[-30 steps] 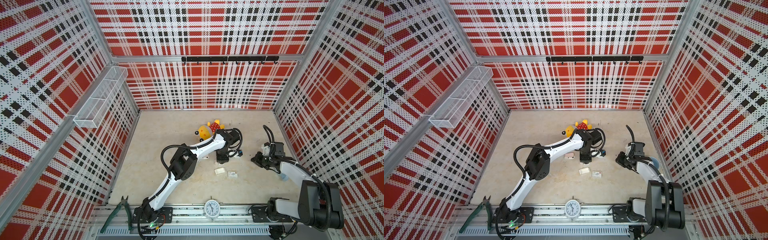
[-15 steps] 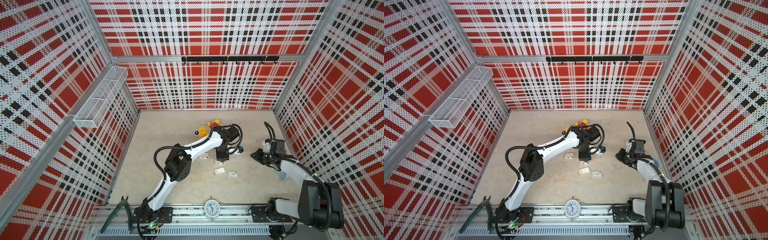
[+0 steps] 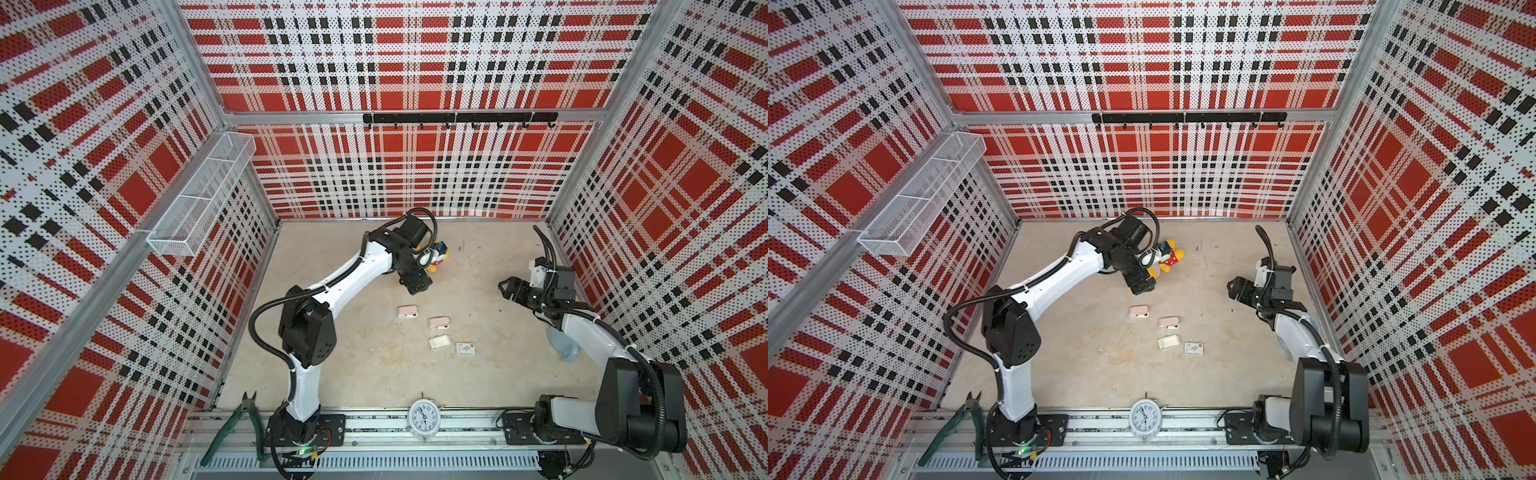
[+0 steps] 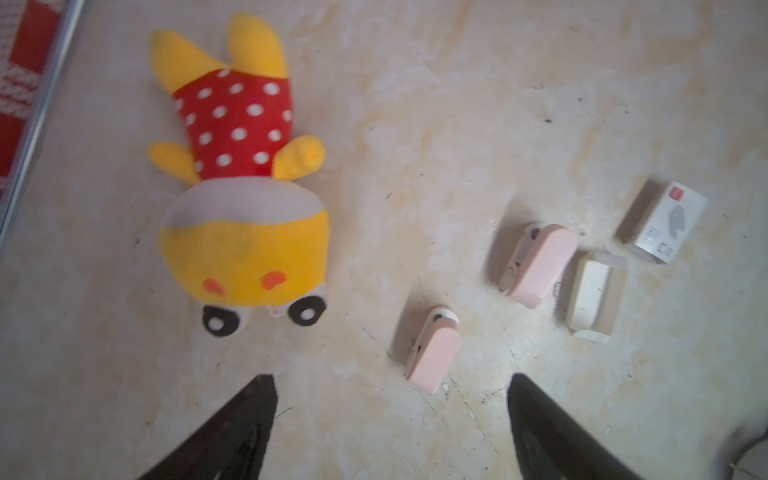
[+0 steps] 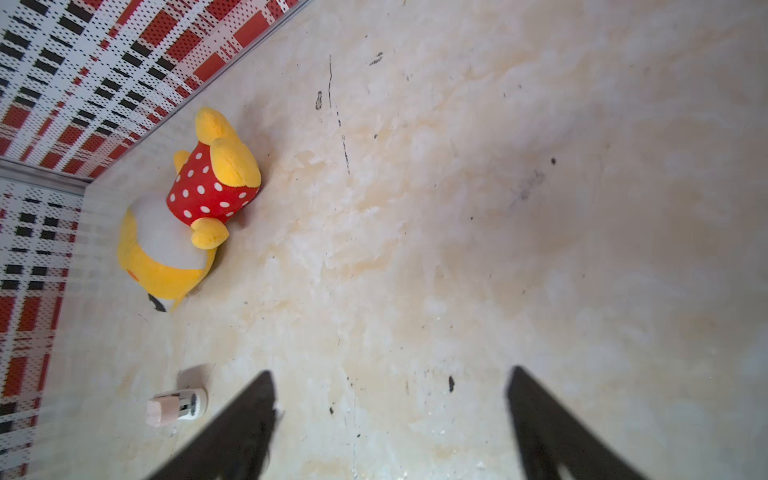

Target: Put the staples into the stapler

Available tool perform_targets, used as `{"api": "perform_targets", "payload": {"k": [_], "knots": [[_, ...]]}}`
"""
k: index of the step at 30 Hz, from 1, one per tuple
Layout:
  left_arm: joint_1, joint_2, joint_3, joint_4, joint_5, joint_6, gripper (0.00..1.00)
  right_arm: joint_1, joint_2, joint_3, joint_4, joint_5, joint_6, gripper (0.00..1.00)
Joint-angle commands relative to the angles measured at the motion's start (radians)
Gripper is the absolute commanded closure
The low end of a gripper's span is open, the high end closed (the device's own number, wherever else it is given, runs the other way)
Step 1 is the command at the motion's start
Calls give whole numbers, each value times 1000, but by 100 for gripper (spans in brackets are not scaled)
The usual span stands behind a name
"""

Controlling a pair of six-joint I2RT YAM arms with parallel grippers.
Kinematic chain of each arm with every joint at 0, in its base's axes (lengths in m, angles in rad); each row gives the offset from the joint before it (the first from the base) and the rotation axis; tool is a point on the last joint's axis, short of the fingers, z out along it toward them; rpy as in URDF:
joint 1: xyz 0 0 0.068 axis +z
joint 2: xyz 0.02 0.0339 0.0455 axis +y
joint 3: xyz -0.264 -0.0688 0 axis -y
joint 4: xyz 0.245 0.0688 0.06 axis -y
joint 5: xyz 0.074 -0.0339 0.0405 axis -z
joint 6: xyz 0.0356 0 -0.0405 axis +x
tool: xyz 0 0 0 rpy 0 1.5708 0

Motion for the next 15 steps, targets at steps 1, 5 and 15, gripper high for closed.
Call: {"api": "perform_targets", "payload": {"k": [1,5,15], "knots": [[91,-80,-99,154,22,-137,10,-3,47,30,110,50,-37,0],[263,-183,-298,334,94,-253,0,-2,62,-13,242,93,-75,0],[564,-457,-934,1038,136,-440,1,-3,-50,-257,618,283,-262,0]]}}
